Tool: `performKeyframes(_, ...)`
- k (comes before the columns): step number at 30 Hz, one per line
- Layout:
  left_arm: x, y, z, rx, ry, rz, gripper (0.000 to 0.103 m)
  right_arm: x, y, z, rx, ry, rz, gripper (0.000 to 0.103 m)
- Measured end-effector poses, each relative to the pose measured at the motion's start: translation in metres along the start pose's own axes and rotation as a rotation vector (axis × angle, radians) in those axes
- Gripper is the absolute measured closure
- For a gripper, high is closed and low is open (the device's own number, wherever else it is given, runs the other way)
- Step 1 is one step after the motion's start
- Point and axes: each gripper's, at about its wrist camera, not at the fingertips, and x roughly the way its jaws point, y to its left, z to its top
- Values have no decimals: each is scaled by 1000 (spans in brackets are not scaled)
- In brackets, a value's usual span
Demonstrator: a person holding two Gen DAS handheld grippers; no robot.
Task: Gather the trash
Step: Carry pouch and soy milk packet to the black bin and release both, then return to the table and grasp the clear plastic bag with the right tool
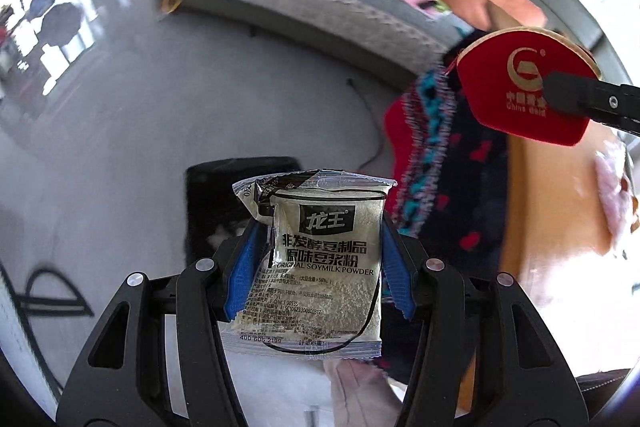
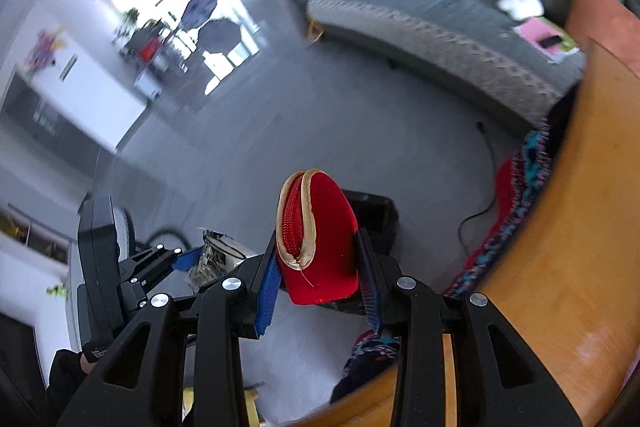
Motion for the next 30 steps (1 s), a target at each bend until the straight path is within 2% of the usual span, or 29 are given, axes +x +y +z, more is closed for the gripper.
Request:
performKeyframes(5, 1, 26, -3, -56, -1, 50, 48, 25, 24, 14, -41, 34, 16, 65)
performKeyframes(6, 0, 32, -3, -71, -7, 59, 45, 33, 30, 19, -42, 43, 19, 63)
performKeyframes(7, -1, 38, -1, -96, -17, 78, 29, 38, 32, 22, -43, 49, 9, 52)
performKeyframes(9, -5, 47, 0, -135, -38, 114, 6, 46, 40, 32, -56, 41, -32, 41)
performKeyframes(11, -11, 59, 5, -178, -64, 155, 6, 51, 48, 36, -75, 40, -56, 41)
performKeyframes(13, -14, 66, 5, -206, -65, 174, 6, 49, 49, 34, -75, 33, -37, 41)
performKeyframes(18, -19, 69, 0, -240, -61, 180, 6, 46, 42, 26, -64, 45, -24, 41)
performKeyframes(24, -20, 56, -3, -237, -56, 126, 6, 25, 27, 13, -31, 24, -23, 41)
performKeyframes(30, -22, 25, 2, -175, -56, 92, 6, -8, 1, 1, 30, -28, -33, 41)
